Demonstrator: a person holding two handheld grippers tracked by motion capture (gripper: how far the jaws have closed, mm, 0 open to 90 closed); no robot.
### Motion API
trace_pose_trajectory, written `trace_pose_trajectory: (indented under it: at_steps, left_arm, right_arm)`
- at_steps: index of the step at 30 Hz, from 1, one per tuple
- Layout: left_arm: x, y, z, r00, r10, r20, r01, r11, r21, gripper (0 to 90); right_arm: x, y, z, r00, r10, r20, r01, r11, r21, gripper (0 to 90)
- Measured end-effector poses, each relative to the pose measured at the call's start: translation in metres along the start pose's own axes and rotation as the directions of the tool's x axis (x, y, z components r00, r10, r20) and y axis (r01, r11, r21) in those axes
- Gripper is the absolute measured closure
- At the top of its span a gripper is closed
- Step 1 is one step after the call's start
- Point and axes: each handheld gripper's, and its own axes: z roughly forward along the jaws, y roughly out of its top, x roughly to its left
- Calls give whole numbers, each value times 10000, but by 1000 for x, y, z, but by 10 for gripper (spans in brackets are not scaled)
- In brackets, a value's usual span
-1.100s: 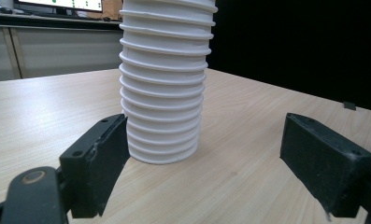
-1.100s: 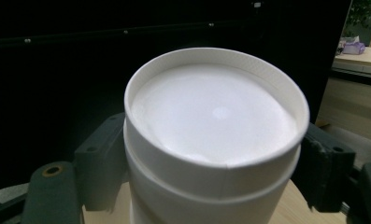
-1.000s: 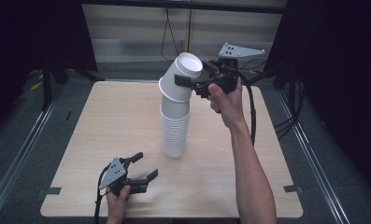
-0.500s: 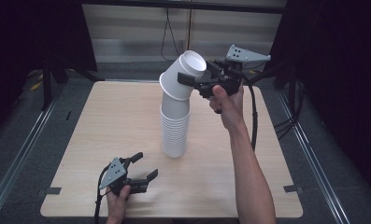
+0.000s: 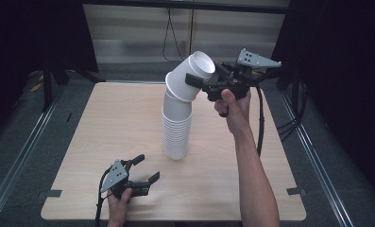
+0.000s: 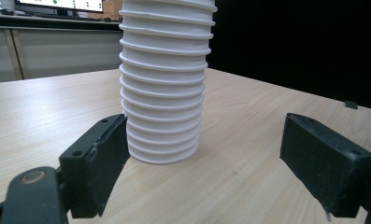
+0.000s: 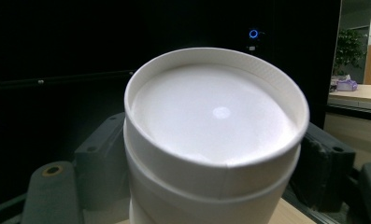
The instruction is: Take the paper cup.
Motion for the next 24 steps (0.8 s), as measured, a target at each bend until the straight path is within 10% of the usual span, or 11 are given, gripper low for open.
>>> trace_pose_trajectory:
  at_steps: [24]
  left_arm:
    - [0, 0, 0, 10000, 49, -32, -49, 10000, 58, 155]
  right_arm:
    - [2, -14, -38, 9992, 225, 345, -205, 9981, -579, 220]
